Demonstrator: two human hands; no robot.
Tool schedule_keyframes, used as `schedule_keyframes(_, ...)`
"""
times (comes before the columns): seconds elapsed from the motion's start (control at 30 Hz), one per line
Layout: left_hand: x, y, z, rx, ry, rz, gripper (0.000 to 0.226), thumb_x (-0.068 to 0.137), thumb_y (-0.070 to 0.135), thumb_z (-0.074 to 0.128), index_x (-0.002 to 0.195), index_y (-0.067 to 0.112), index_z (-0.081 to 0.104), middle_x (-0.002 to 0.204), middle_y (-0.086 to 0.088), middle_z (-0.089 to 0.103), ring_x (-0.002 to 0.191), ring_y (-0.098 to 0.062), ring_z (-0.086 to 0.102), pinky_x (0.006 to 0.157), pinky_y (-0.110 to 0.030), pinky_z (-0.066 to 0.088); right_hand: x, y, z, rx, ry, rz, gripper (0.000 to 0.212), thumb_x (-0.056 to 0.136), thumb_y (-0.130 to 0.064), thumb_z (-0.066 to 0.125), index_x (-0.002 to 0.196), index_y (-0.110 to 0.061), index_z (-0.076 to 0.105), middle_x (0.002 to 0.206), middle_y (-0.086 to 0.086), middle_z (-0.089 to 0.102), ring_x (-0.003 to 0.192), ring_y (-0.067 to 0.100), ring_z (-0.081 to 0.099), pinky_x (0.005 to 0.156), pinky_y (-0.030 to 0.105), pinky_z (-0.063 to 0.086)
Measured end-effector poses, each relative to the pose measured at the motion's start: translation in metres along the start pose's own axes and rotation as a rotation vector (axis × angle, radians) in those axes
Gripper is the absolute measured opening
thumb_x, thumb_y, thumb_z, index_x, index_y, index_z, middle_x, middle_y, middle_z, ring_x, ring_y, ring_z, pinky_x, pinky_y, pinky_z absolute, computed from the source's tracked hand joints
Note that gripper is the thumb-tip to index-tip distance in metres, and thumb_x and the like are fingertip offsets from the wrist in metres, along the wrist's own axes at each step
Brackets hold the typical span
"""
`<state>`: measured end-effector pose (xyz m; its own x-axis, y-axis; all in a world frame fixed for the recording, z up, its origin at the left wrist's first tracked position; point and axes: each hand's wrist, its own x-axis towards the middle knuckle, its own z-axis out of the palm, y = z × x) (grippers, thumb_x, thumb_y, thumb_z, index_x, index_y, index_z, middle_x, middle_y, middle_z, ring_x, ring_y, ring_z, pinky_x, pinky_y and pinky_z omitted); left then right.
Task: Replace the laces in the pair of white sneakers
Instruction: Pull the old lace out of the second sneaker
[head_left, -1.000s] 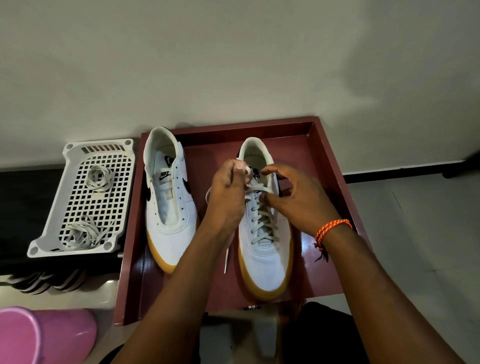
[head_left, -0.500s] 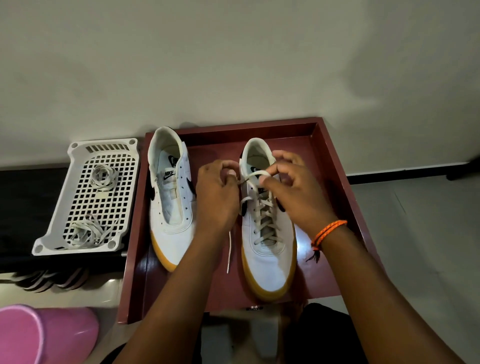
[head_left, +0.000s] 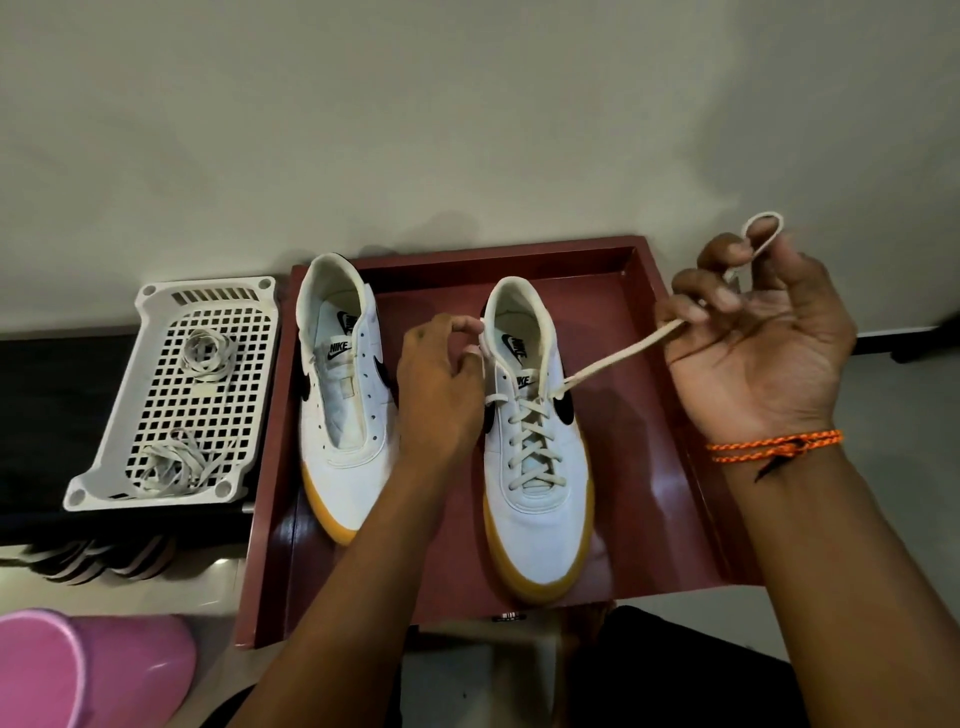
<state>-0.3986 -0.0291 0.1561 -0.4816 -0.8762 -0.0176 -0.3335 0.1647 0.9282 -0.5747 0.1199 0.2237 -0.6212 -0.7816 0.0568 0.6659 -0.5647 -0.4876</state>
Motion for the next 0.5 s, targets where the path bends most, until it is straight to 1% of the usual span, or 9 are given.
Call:
schedule_keyframes(0.1, -0.002, 0.002, 0.0, 0.065, -0.043, 0.124, 0.033, 0.095, 0.016, 0.058, 0.114, 0.041, 0.069, 0.13, 0.007, 0.05, 0.108, -0.013, 0.064, 0.092, -0.048, 0.06, 0.002, -0.001, -0.002, -0.093, 0.016, 0.006, 0.021, 0.11, -0.023, 0.039, 0.115, -0.026, 0.059, 0.091, -0.006, 0.052, 0.058, 0.005, 0.04, 0.051, 0.018, 0.034)
schedule_keyframes(0.17, -0.003, 0.001, -0.001, 0.132, -0.086, 0.173, 0.022, 0.096, 0.027, 0.069, 0.112, 0.042, 0.071, 0.133, 0.009, 0.048, 0.105, -0.005, 0.062, 0.09, -0.039, 0.059, 0.005, 0.009, -0.005, -0.41, 0.158, 0.013, 0.016, 0.107, -0.02, 0.049, 0.113, -0.026, 0.064, 0.084, -0.004, 0.054, 0.051, 0.005, 0.039, 0.042, 0.018, 0.028)
schedule_keyframes(0.2, -0.005, 0.001, -0.001, 0.169, -0.114, 0.181, 0.018, 0.095, 0.035, 0.073, 0.111, 0.043, 0.072, 0.134, 0.01, 0.048, 0.107, -0.007, 0.062, 0.088, -0.037, 0.059, 0.006, 0.016, -0.008, -0.681, 0.25, 0.009, 0.013, 0.105, -0.02, 0.057, 0.109, -0.026, 0.067, 0.08, -0.003, 0.058, 0.048, 0.007, 0.041, 0.042, 0.018, 0.028)
schedule_keyframes(0.27, -0.006, 0.0, -0.001, 0.223, -0.154, 0.186, 0.019, 0.092, 0.042, 0.078, 0.11, 0.042, 0.074, 0.135, 0.009, 0.047, 0.113, -0.008, 0.06, 0.087, -0.036, 0.059, 0.004, 0.032, -0.021, -1.354, 0.357, 0.069, 0.013, 0.098, -0.021, 0.07, 0.11, -0.025, 0.073, 0.083, -0.001, 0.069, 0.056, 0.01, 0.059, 0.054, 0.025, 0.046)
schedule_keyframes(0.3, -0.006, -0.001, 0.0, 0.238, -0.157, 0.184, 0.017, 0.091, 0.041, 0.079, 0.108, 0.041, 0.076, 0.136, 0.009, 0.046, 0.115, -0.008, 0.059, 0.087, -0.036, 0.059, 0.0, 0.041, -0.027, -1.653, 0.32, 0.172, 0.023, 0.095, -0.023, 0.074, 0.118, -0.024, 0.074, 0.098, 0.0, 0.075, 0.075, 0.015, 0.069, 0.07, 0.03, 0.054)
schedule_keyframes(0.33, -0.006, 0.0, 0.0, 0.244, -0.157, 0.182, 0.015, 0.092, 0.039, 0.078, 0.107, 0.04, 0.077, 0.138, 0.009, 0.045, 0.114, -0.007, 0.059, 0.087, -0.036, 0.059, -0.005, 0.049, -0.032, -1.864, 0.244, 0.282, 0.036, 0.093, -0.024, 0.075, 0.129, -0.022, 0.071, 0.115, 0.002, 0.075, 0.099, 0.021, 0.071, 0.087, 0.033, 0.055)
schedule_keyframes(0.37, -0.006, 0.001, 0.0, 0.247, -0.162, 0.181, 0.013, 0.093, 0.036, 0.077, 0.106, 0.039, 0.078, 0.14, 0.009, 0.044, 0.114, -0.008, 0.059, 0.087, -0.035, 0.059, -0.009, 0.054, -0.034, -1.977, 0.19, 0.334, 0.046, 0.091, -0.022, 0.074, 0.137, -0.021, 0.067, 0.129, 0.006, 0.07, 0.115, 0.027, 0.067, 0.098, 0.035, 0.053)
schedule_keyframes(0.4, -0.007, 0.001, 0.001, 0.259, -0.17, 0.183, 0.013, 0.095, 0.033, 0.076, 0.107, 0.037, 0.078, 0.143, 0.009, 0.042, 0.113, -0.009, 0.059, 0.086, -0.033, 0.058, -0.011, 0.057, -0.032, -2.002, 0.165, 0.321, 0.055, 0.09, -0.018, 0.072, 0.144, -0.023, 0.061, 0.137, 0.008, 0.064, 0.123, 0.029, 0.062, 0.101, 0.038, 0.052)
schedule_keyframes(0.5, -0.009, 0.004, 0.002, 0.31, -0.18, 0.212, 0.015, 0.097, 0.031, 0.072, 0.11, 0.032, 0.078, 0.151, 0.006, 0.039, 0.111, -0.014, 0.062, 0.082, -0.029, 0.053, -0.009, 0.056, -0.017, -1.799, 0.021, 0.182, 0.069, 0.09, -0.011, 0.068, 0.149, -0.042, 0.05, 0.141, -0.005, 0.052, 0.122, 0.015, 0.059, 0.095, 0.036, 0.054)
